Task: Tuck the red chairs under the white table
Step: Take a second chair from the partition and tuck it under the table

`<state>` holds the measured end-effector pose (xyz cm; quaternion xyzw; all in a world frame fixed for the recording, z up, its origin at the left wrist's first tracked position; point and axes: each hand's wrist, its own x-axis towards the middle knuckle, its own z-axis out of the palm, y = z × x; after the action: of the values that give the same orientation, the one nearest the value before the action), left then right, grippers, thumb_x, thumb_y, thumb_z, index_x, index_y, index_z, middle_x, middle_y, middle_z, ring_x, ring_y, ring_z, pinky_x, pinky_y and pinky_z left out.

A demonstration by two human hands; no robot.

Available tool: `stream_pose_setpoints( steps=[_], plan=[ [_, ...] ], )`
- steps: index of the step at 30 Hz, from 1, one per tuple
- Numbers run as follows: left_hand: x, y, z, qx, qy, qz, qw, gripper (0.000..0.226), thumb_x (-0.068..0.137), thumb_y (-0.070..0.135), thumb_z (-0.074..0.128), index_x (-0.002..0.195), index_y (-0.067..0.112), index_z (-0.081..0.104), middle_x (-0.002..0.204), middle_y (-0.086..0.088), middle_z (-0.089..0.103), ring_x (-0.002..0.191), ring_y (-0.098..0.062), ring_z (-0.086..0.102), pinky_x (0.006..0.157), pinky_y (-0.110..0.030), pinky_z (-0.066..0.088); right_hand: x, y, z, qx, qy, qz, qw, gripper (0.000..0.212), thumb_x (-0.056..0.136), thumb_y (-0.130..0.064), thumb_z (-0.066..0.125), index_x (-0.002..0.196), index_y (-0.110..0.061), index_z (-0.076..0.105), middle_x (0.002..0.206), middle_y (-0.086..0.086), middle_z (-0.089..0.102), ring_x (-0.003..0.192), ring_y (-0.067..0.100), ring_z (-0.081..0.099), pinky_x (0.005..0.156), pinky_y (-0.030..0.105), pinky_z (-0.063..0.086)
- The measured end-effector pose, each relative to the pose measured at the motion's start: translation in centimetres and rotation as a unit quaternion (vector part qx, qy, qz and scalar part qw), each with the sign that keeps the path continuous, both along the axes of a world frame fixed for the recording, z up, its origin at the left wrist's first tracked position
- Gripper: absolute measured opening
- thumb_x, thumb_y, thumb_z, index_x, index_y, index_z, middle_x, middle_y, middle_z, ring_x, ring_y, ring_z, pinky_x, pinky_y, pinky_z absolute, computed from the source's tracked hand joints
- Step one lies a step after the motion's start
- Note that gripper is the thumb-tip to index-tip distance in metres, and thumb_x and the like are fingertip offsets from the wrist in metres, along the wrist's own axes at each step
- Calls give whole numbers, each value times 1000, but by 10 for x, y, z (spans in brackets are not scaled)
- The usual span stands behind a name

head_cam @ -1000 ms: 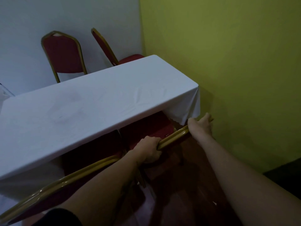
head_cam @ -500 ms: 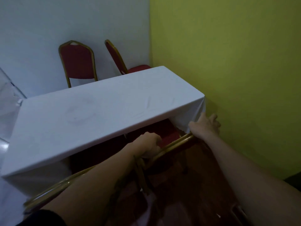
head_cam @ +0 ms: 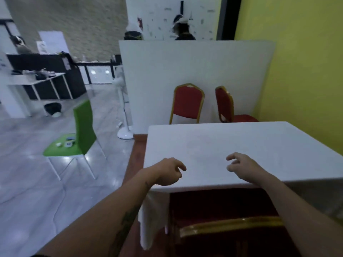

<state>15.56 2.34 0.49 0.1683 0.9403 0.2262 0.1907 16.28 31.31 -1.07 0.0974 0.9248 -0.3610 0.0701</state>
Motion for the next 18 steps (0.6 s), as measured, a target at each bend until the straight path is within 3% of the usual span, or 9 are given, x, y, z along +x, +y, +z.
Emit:
stream_pose_setpoints(
  steps=[3, 7, 18],
  plan=[
    [-17, -94, 5, -8, -1, 51, 999, 47, 91, 12, 47, 135, 23, 63, 123, -1, 71, 109, -19, 66, 97, -32, 52, -29, -85, 3, -13, -16, 46, 999, 27, 95, -18, 64, 121, -23, 63, 113, 8, 62, 95, 23, 62, 84, 39, 51],
    [-48, -181, 26, -5, 28, 83, 996, 49, 91, 9, 51, 138, 17, 62, 128, -6, 70, 113, -22, 66, 101, -32, 51, -77, -170, 13, -25, -20, 82, 996, 25, 95, -15, 63, 119, -24, 62, 111, 6, 62, 91, 21, 60, 75, 33, 47],
    [-227, -309, 30, -60, 133, 128, 981, 42, 92, 18, 47, 128, 22, 68, 126, -4, 70, 110, -23, 66, 96, -36, 53, -286, -299, -14, -39, 17, 82, 996, 28, 97, -6, 59, 121, -20, 62, 111, 8, 65, 93, 18, 62, 67, 27, 46]
  ],
)
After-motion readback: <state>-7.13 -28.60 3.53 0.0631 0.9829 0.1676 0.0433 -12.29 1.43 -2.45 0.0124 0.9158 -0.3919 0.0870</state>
